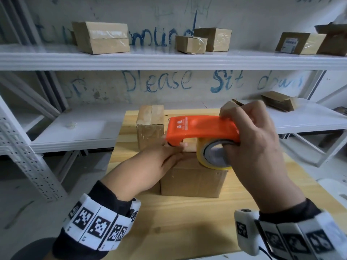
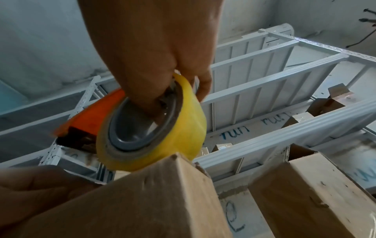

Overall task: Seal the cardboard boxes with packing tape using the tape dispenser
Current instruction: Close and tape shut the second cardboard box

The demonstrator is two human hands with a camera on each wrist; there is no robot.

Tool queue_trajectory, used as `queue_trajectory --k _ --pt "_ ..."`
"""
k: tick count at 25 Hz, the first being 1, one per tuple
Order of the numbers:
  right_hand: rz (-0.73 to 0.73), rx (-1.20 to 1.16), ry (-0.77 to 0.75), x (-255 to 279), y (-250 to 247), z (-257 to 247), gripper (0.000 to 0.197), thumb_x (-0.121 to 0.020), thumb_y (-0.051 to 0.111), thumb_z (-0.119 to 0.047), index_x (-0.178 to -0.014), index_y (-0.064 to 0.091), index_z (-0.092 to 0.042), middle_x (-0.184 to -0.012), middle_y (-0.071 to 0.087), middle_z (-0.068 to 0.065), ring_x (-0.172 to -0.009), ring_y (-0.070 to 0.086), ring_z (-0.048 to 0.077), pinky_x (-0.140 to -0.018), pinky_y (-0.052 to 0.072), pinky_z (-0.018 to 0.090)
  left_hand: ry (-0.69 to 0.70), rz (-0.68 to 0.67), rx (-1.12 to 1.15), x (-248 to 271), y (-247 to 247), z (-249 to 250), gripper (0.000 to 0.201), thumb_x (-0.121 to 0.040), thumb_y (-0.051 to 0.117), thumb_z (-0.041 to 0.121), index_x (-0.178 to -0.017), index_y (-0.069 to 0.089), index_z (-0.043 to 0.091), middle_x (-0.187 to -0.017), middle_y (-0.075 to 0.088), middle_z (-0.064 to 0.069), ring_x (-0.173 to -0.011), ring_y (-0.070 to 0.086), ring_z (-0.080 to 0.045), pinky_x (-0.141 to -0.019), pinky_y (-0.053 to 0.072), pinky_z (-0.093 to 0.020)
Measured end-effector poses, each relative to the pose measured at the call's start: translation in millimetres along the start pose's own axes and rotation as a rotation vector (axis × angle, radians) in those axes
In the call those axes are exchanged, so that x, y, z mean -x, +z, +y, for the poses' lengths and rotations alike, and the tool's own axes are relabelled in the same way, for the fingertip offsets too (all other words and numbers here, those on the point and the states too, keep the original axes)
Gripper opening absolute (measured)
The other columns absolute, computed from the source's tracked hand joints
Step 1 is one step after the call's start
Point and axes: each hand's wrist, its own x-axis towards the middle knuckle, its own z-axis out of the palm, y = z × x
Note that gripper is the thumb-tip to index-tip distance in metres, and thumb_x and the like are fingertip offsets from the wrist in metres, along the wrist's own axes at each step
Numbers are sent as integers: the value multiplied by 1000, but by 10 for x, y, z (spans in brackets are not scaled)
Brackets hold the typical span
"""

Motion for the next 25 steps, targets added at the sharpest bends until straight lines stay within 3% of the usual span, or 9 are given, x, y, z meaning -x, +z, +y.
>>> queue_trajectory --k 2,4,6,7,10,13,15,19,25 --pt "-75 -23 32 -15 37 -30 58 -67 61 7 -120 60 -17 -116 42 8 -95 51 29 -77 46 37 12 9 -3 32 -36 50 28 -105 44 36 -125 62 29 -117 56 14 -103 56 -8 -87 42 -21" --pt "-75 -43 51 -20 81 -5 66 -68 56 10 -128 61 -18 -123 46 10 -96 55 31 -81 50 40 -5 24 71 59 -85 82 19 -103 50 36 -117 61 41 -110 61 22 -102 58 0 -85 42 -14" --pt "-60 -95 48 -45 123 92 72 -64 54 14 -129 63 -15 -115 56 11 -94 57 32 -82 51 44 -62 93 209 53 -133 103 23 -96 62 39 -108 57 58 -103 62 33 -102 57 11 -82 40 -5" --pt "-52 -123 44 -63 137 145 73 -62 54 15 -128 64 -14 -111 59 12 -94 58 33 -82 51 44 -97 176 263 45 -144 92 28 -91 69 40 -110 57 57 -104 62 34 -103 56 16 -85 40 -3" --pt "-28 -143 47 -104 170 216 70 -62 54 15 -125 66 -13 -112 64 13 -99 61 33 -88 51 43 -36 513 195 14 -171 45 57 -77 81 38 -129 60 27 -121 60 16 -116 55 6 -99 45 -15" --pt "-43 -146 39 -109 176 202 69 -63 54 15 -125 66 -13 -111 64 13 -99 60 33 -87 51 45 144 703 102 18 -184 62 43 -78 83 21 -118 71 9 -121 62 0 -114 60 -9 -99 51 -28" --pt "-66 -147 16 -124 162 222 68 -65 54 14 -126 65 -13 -112 63 13 -100 60 33 -88 51 47 203 744 121 23 -180 53 37 -80 81 13 -116 74 7 -123 65 -4 -111 63 -14 -96 54 -33" --pt "-76 -140 7 -113 177 250 67 -68 52 12 -128 63 -14 -114 62 13 -103 59 34 -90 49 49 228 757 97 3 -142 19 35 -83 78 17 -115 75 4 -126 69 -5 -105 66 -19 -92 56 -39" --pt "-66 -138 16 -139 189 267 64 -68 51 11 -127 63 -11 -110 64 14 -101 60 32 -90 50 45 219 679 13 12 -167 -4 4 -83 79 6 -85 78 3 -122 70 -4 -103 63 -13 -90 54 -33"
